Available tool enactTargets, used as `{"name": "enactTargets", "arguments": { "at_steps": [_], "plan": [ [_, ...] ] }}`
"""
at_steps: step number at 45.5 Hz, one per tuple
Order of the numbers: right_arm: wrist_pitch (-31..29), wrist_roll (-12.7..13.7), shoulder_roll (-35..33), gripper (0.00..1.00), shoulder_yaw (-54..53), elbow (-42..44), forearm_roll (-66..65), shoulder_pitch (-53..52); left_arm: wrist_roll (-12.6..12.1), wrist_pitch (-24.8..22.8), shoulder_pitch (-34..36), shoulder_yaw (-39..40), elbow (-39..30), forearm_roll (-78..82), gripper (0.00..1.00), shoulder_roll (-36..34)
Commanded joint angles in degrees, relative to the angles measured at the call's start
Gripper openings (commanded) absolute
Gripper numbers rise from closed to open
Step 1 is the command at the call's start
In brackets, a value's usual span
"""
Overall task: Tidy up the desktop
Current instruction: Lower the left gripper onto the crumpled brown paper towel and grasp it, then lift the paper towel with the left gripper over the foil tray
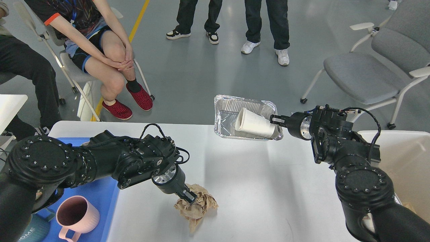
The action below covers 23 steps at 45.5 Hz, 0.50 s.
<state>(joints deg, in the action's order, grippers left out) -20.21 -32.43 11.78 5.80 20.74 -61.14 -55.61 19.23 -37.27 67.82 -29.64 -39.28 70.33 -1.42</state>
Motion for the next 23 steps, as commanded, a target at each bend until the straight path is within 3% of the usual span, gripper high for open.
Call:
{"name": "enactTargets", "arguments": {
  "at_steps": [1,11,23],
  "plan": [
    [0.0,0.0,0.0,0.00,0.0,0.0,0.1,0.0,0.0,0.0,0.5,0.1,0.0,0.0,0.00,0.0],
    [0.0,0.0,0.0,0.00,0.0,0.0,0.0,0.2,0.0,-0.1,1.2,0.3,-0.1,-0.1,0.00,0.4],
    [0.3,-0.1,-0.2,0.00,0.0,-0.1,0.1,0.5,0.0,-2.8,9.7,0.8,-2.0,-1.0,0.01,1.2]
  ]
}}
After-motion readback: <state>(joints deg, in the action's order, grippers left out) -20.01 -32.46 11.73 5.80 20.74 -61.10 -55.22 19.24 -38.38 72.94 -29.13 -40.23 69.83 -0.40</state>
